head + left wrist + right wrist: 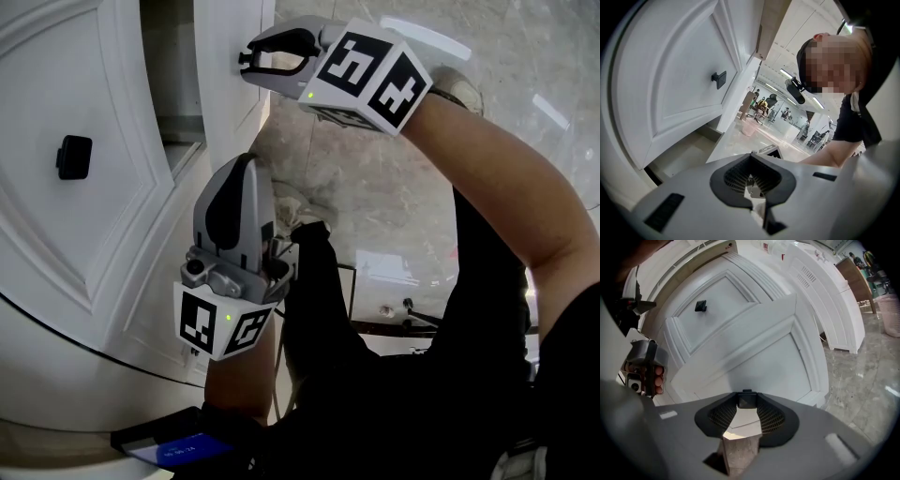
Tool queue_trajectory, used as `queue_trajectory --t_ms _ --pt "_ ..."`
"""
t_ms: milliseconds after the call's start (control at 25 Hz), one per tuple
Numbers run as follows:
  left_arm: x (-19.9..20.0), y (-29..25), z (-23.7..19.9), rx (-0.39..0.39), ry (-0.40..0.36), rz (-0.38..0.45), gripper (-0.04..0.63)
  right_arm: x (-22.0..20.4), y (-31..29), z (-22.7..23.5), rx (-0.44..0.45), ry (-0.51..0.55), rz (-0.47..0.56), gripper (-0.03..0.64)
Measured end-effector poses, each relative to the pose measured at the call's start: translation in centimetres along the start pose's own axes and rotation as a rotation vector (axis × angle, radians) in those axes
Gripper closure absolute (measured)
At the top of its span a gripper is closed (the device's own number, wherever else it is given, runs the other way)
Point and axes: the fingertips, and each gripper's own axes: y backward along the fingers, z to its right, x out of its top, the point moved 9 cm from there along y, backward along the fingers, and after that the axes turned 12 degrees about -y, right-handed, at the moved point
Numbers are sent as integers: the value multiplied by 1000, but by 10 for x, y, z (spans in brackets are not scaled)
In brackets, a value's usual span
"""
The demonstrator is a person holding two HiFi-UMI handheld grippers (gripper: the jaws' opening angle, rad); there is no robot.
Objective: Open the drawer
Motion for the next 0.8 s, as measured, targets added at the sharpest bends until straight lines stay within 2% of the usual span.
queue_trajectory --t_ms 640,800 --pt "13 8 20 -57 2 14 604 -16 36 0 -30 -10 -12 485" --pt "14 17 22 -44 -10 16 604 -18 42 2 -32 -11 -10 485"
